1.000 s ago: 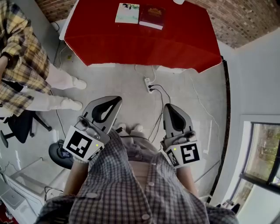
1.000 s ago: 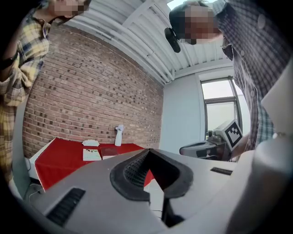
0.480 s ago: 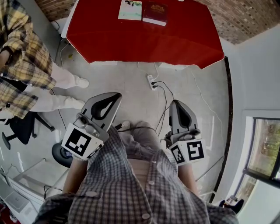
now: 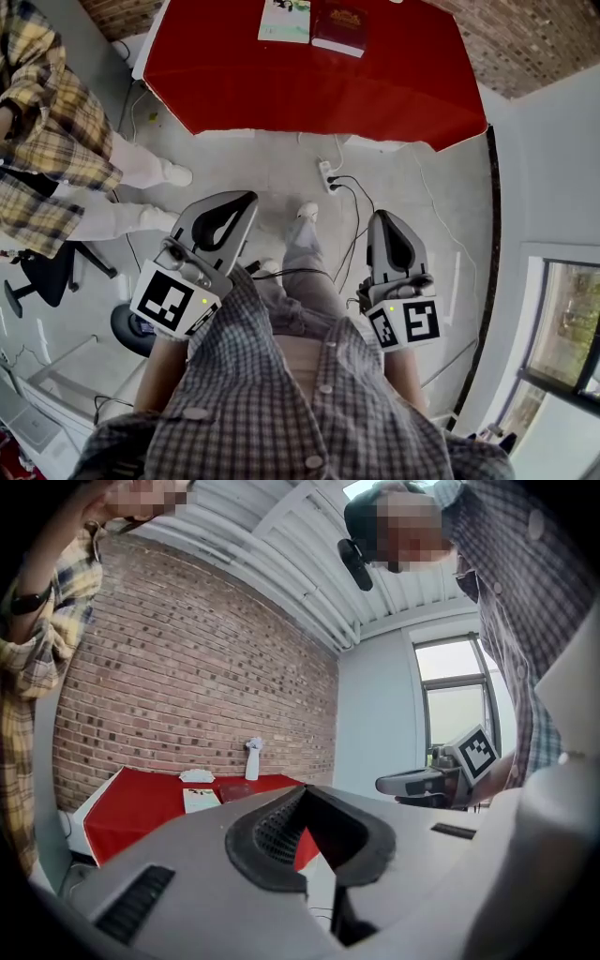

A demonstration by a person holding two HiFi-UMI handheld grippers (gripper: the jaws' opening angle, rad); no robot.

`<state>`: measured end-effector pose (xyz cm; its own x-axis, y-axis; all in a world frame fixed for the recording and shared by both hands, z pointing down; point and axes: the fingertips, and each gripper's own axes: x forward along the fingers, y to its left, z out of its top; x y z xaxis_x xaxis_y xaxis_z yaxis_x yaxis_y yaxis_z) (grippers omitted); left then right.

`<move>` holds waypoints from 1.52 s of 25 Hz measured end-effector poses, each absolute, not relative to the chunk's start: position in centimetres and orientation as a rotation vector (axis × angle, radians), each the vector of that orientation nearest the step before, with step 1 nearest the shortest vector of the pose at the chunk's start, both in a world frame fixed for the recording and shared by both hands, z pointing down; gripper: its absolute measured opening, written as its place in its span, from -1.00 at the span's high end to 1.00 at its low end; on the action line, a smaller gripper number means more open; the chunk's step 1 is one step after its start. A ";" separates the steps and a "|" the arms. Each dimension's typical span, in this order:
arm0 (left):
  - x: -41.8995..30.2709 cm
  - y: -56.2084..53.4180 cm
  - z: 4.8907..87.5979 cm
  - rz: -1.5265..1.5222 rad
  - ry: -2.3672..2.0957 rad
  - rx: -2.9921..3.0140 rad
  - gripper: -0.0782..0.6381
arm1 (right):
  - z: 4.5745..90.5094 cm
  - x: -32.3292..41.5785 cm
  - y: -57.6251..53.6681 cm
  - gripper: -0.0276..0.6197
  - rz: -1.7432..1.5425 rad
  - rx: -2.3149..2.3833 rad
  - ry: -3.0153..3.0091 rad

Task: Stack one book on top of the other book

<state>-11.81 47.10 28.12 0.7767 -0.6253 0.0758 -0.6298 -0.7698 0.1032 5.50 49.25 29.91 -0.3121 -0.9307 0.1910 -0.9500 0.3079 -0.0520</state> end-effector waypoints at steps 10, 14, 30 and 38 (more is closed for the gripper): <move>-9.5 39.7 28.1 0.047 -1.109 2.808 0.76 | 30.2 7.7 40.1 0.90 0.230 1.693 -2.500; -8.0 36.2 27.6 0.032 -1.158 2.797 0.76 | 30.0 9.3 36.0 0.90 0.248 1.663 -2.532; -3.7 24.7 25.9 -0.002 -1.301 2.744 0.76 | 29.2 12.8 22.6 0.90 0.202 1.485 -2.607; -3.3 22.2 27.0 0.043 -1.309 2.698 0.76 | 30.6 13.1 20.3 0.90 0.269 1.439 -2.593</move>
<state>-3.29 22.19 26.99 0.6205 -0.7792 0.0881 -0.7833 -0.6108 0.1156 13.12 20.26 30.64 -0.5229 -0.8211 0.2288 -0.8506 0.5201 -0.0776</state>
